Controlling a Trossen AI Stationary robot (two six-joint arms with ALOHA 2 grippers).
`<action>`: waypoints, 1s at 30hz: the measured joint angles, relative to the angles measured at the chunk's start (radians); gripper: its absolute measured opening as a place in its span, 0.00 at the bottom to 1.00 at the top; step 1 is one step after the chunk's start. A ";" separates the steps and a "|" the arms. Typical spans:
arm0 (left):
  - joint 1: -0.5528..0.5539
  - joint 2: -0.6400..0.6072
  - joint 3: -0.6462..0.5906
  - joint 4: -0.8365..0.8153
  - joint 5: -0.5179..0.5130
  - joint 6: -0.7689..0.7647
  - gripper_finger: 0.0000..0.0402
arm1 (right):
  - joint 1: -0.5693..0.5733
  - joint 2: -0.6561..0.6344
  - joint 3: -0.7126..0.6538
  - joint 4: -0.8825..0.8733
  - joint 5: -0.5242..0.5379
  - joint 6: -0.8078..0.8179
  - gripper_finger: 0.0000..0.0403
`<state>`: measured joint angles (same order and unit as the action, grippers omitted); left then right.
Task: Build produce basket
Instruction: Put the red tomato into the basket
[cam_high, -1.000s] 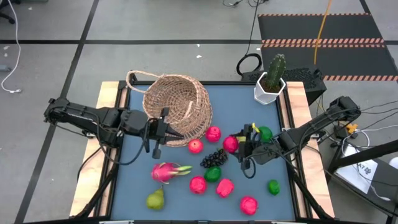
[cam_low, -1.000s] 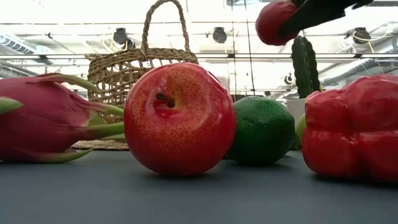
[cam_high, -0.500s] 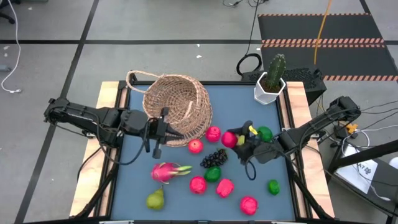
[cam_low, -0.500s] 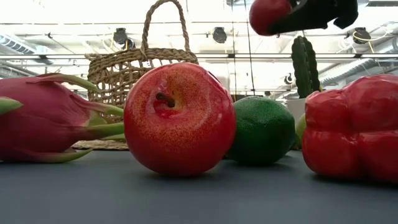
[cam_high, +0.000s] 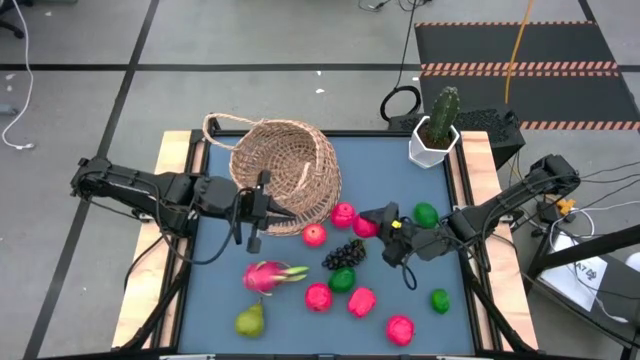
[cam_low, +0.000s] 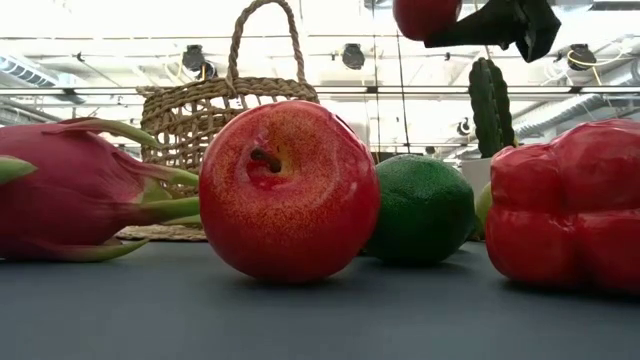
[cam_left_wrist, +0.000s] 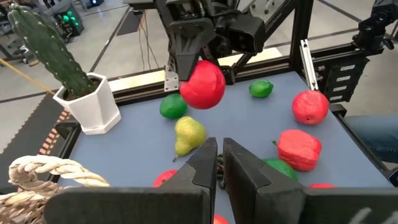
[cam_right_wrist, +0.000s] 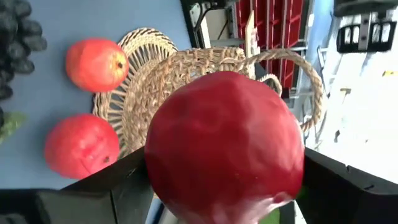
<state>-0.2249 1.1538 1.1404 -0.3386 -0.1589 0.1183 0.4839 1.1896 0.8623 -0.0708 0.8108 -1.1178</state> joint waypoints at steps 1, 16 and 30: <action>0.000 0.000 0.000 0.000 0.000 0.000 0.08 | 0.000 0.000 0.000 0.000 0.000 -0.017 0.77; 0.000 0.000 0.000 0.000 0.000 0.000 0.08 | 0.000 0.000 0.000 0.000 -0.001 -0.047 0.77; 0.000 0.000 0.000 0.000 0.000 -0.004 0.08 | 0.000 0.000 0.000 0.000 -0.003 -0.035 0.80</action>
<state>-0.2249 1.1542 1.1400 -0.3386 -0.1592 0.1143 0.4839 1.1896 0.8623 -0.0711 0.8074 -1.1524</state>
